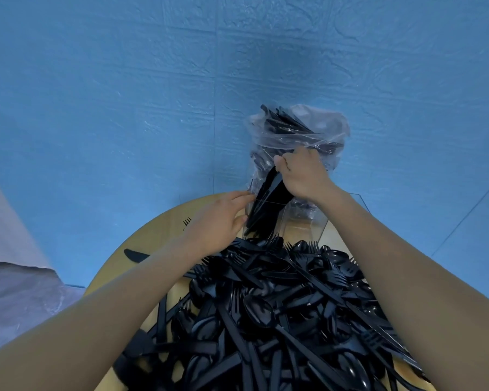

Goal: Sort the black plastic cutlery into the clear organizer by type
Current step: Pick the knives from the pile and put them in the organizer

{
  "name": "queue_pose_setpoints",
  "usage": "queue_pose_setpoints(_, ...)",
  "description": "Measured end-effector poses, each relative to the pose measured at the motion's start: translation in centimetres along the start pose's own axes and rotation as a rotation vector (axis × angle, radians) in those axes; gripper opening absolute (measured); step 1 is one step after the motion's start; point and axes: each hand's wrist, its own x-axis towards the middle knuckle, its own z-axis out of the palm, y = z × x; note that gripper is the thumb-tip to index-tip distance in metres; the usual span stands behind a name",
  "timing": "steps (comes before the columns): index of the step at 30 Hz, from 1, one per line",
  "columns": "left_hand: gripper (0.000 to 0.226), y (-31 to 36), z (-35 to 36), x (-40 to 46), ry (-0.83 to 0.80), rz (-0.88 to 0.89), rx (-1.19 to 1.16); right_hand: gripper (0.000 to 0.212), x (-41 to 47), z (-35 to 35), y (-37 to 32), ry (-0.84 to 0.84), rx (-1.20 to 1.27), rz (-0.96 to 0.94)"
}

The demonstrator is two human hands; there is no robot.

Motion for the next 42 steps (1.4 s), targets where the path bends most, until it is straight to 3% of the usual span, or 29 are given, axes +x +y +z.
queue_pose_setpoints(5, 0.038, -0.4, -1.2, -3.1, 0.100, -0.161, -0.135, 0.032, -3.4, -0.9, -0.7, 0.362, 0.234, -0.023)
queue_pose_setpoints(7, 0.032, -1.2, -1.6, -5.2, 0.161, -0.231, -0.133, 0.018, -5.8, -0.7, -1.8, 0.389, 0.327, -0.055)
queue_pose_setpoints(11, 0.024, -3.9, -2.5, -9.6, 0.215, -0.407, -0.123, 0.011, -10.0, 1.9, -4.3, 0.193, 0.394, -0.084)
queue_pose_setpoints(14, 0.025, -5.8, -2.8, -11.9, 0.198, -0.512, -0.107, 0.017, -11.2, 3.9, -5.3, 0.029, 0.293, -0.107)
queue_pose_setpoints(20, 0.054, -6.7, -2.1, -13.1, 0.091, -0.635, -0.057, 0.032, -11.1, 5.9, -5.7, -0.171, 0.067, -0.023)
queue_pose_setpoints(23, 0.064, -6.8, -1.8, -12.8, 0.038, -0.611, -0.019, 0.033, -10.8, 6.5, -5.5, -0.264, -0.015, -0.009)
queue_pose_setpoints(27, 0.052, -7.2, -1.8, -12.5, -0.063, -0.547, -0.025, 0.033, -10.5, 6.8, -5.3, -0.248, -0.002, -0.011)
queue_pose_setpoints(35, 0.019, -7.6, -2.1, -12.1, 0.004, -0.533, -0.111, 0.028, -10.0, 6.8, -4.9, -0.204, 0.079, 0.006)
queue_pose_setpoints(42, 0.022, -7.8, -2.9, -11.7, -0.040, -0.509, -0.099, 0.028, -10.0, 6.6, -4.7, -0.211, 0.174, 0.045)
